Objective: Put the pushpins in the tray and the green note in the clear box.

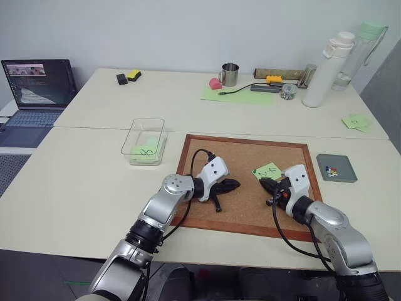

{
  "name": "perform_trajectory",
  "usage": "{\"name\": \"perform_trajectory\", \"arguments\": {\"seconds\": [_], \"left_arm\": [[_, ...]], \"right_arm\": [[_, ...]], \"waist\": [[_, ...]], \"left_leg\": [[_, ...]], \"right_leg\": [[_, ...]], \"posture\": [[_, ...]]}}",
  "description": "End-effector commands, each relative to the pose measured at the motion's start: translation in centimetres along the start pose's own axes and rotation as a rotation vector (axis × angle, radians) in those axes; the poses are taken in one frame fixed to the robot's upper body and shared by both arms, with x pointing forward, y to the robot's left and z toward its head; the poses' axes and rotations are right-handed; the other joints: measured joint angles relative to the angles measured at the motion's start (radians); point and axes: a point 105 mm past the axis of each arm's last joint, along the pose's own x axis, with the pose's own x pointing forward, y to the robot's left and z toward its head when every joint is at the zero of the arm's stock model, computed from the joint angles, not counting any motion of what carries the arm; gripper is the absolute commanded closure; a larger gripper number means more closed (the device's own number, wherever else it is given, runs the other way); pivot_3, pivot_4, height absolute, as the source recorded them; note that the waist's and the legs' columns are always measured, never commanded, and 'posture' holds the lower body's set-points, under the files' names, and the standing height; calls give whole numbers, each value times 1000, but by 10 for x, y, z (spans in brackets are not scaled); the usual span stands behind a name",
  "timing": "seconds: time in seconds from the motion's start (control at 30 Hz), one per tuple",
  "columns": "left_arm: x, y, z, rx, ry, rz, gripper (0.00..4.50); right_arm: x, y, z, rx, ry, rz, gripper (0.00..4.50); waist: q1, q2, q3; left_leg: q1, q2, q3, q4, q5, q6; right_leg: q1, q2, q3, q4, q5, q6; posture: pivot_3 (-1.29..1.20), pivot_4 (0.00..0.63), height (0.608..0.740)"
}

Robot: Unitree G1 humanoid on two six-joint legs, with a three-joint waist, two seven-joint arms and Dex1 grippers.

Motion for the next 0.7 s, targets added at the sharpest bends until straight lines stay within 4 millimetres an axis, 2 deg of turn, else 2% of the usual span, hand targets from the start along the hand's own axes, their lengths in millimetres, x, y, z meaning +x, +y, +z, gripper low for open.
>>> {"name": "perform_trajectory", "arguments": {"seconds": [0.03,0.23,0.47,0.5,0.6,0.7], "left_arm": [[-4,2,-18,-31,60,22,4500],[-4,3,-19,-33,62,25,4500],[-2,4,-18,-30,60,25,4500],[-2,4,-18,-30,59,25,4500],[-2,5,-18,-29,60,26,4500],[-2,5,-18,-28,60,27,4500]], "right_arm": [[-8,-1,28,-13,-125,0,4467],[-20,-2,48,11,-219,-4,4467],[-31,-19,64,46,-295,-91,4467],[-32,-26,65,55,-302,-125,4467],[-38,-64,57,52,-261,-320,4467],[-59,-125,43,15,-166,-606,4467]], "waist": [[0,0,0],[2,0,0],[2,0,0],[2,0,0],[2,0,0],[4,0,0]], "left_leg": [[0,0,0,0,0,0],[-1,0,0,0,0,0],[-1,0,0,0,0,0],[-1,0,0,0,0,0],[-1,0,0,0,0,0],[0,-1,0,0,0,0]], "right_leg": [[0,0,0,0,0,0],[-1,0,0,0,0,0],[0,0,-1,-1,0,0],[0,0,-1,-1,0,0],[0,0,0,-1,0,0],[0,-1,0,-1,0,0]], "posture": [[0,150,740],[0,150,740],[0,150,740],[0,150,740],[0,150,740],[0,150,740]]}}
